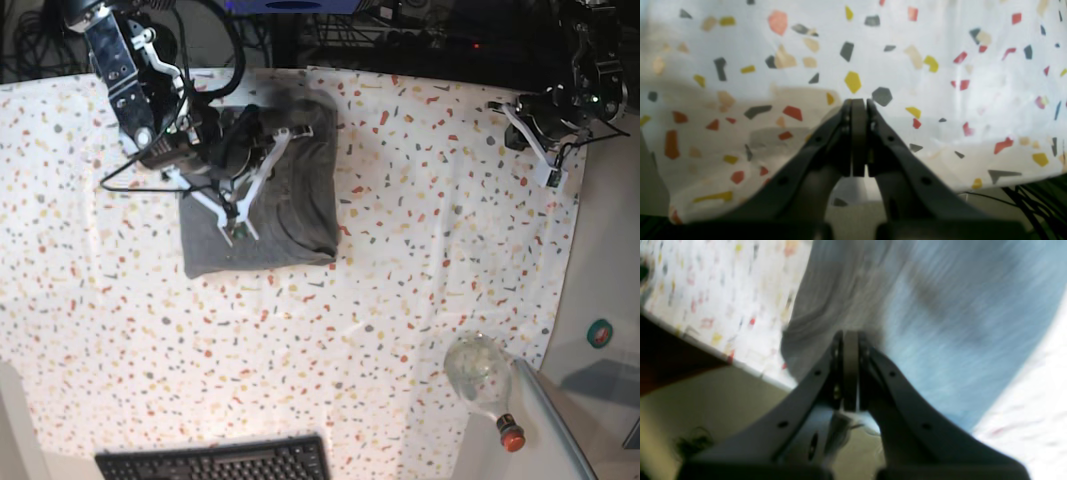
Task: Layout the t-shirt on the table in an organized manner, then fold the t-shirt properly
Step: 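Release the shirt and pull the left gripper along its edge, then press the folded shirt flat with the left gripper, then straighten the folded shirt's collar edge with both grippers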
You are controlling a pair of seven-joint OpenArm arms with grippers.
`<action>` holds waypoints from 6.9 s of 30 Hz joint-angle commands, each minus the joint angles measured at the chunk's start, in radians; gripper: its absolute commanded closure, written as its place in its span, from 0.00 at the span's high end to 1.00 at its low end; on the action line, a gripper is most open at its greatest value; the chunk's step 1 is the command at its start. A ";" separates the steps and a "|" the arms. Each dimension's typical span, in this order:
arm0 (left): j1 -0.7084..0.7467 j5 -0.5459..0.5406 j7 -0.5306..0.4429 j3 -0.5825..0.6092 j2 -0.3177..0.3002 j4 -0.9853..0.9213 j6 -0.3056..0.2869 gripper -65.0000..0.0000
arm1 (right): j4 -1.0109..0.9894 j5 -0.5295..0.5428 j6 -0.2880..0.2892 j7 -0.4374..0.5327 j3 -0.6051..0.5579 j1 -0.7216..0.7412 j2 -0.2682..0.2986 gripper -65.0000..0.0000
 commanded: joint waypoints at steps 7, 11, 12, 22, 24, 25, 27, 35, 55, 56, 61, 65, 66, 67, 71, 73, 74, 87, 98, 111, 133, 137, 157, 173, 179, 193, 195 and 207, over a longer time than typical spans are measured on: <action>-0.025 -0.006 -0.012 0.000 -0.019 0.035 -0.006 0.00 | -0.181 -0.001 -0.026 0.129 -0.048 0.006 -0.003 0.00; -0.033 -0.006 -0.010 0.001 -0.013 0.035 -0.006 0.00 | -0.255 0.004 -0.026 0.175 -0.097 0.036 -0.017 0.00; -0.033 -0.006 -0.010 0.003 -0.013 0.038 -0.006 0.00 | -0.255 0.004 -0.026 0.167 -0.097 0.036 -0.026 0.00; -0.032 -0.006 -0.010 0.003 0.010 0.041 -0.006 0.00 | -0.157 -0.001 -0.026 0.105 -0.106 -0.003 -0.049 0.00; -0.036 -0.006 -0.009 0.003 0.023 0.055 -0.006 0.00 | -0.204 -0.001 -0.026 0.105 -0.106 0.031 -0.074 0.00; -0.036 -0.007 -0.009 0.008 0.033 0.067 -0.006 0.00 | -0.235 -0.001 -0.026 0.105 -0.106 0.043 -0.075 0.00; -0.036 -0.007 -0.009 0.043 0.050 0.106 -0.006 0.00 | -0.272 0.002 -0.026 0.105 -0.106 0.068 -0.077 0.00; -0.070 -0.007 0.154 0.133 0.187 0.281 -0.006 0.00 | 0.058 0.004 -0.026 0.034 0.008 -0.009 -0.018 0.00; -0.291 -0.007 0.108 0.282 0.451 -0.158 -0.006 1.00 | 0.040 0.004 -0.018 0.032 0.241 -0.073 0.040 0.00; -0.292 -0.007 0.108 0.282 0.452 -0.175 -0.006 1.00 | 0.040 0.004 -0.018 0.032 0.241 -0.073 0.041 0.00; -0.326 -0.007 0.111 0.282 0.443 -0.258 -0.006 1.00 | 0.040 0.004 -0.018 0.034 0.242 -0.073 0.066 0.00; -0.352 -0.004 0.116 0.282 0.412 -0.272 -0.006 0.29 | 0.040 0.004 -0.018 0.034 0.291 -0.073 0.066 0.00; -0.357 -0.003 0.128 0.282 0.405 -0.270 -0.006 0.07 | 0.040 0.004 -0.017 0.034 0.310 -0.073 0.066 0.00; -0.368 0.004 0.146 0.282 0.397 -0.266 -0.006 0.00 | 0.040 0.004 -0.017 0.034 0.325 -0.073 0.066 0.00; -0.500 0.019 0.274 0.505 0.291 -0.282 -0.004 0.00 | 0.040 0.004 -0.017 0.034 0.414 -0.070 0.066 0.00; -0.581 0.042 0.280 0.701 0.233 -0.281 -0.004 0.00 | 0.040 0.004 -0.017 0.034 0.459 -0.067 0.066 0.00; -0.627 0.059 0.277 0.796 0.213 -0.284 -0.004 0.00 | 0.040 0.004 -0.017 0.034 0.483 -0.067 0.066 0.00; -0.911 0.467 0.057 1.347 0.323 -0.362 -0.004 0.00 | 0.040 0.004 -0.017 0.025 0.652 -0.089 0.064 0.00; -0.915 0.534 -0.016 1.347 0.461 -0.519 -0.006 0.00 | 0.040 0.004 -0.017 0.028 0.652 -0.104 0.061 0.00; -0.889 0.531 0.100 1.335 0.429 -0.514 -0.006 0.00 | 0.040 0.004 -0.017 0.032 0.644 -0.110 0.058 0.00; -0.885 0.534 0.100 1.335 0.457 -0.510 -0.006 0.00 | 0.040 0.004 -0.017 0.032 0.643 -0.132 0.058 0.00; -0.889 0.538 0.100 1.333 0.457 -0.508 -0.006 0.00 | 0.040 0.004 -0.017 0.032 0.643 -0.132 0.058 0.00; -0.921 0.533 0.304 1.240 0.366 -0.062 -0.006 0.81 | 0.040 0.004 -0.017 0.032 0.643 -0.124 0.058 0.00; -0.108 0.533 -0.016 0.568 0.285 0.334 -0.004 0.00 | 0.138 0.001 0.016 0.209 0.272 -0.228 0.043 0.00; -0.090 0.534 -0.026 0.572 0.285 0.181 0.001 0.00 | -0.039 -0.001 0.013 0.287 0.189 -0.181 0.048 0.00; -0.018 0.534 -0.021 0.529 0.290 0.402 0.001 0.00 | 0.089 0.001 0.013 0.355 0.195 -0.265 0.060 0.00; -0.028 0.534 -0.021 0.526 0.299 0.406 0.001 0.00 | 0.083 0.001 0.013 0.355 0.193 -0.235 0.066 0.00; -0.102 0.533 -0.029 0.517 0.342 0.143 0.001 0.00 | -0.137 0.004 0.014 0.373 0.196 -0.159 0.063 0.00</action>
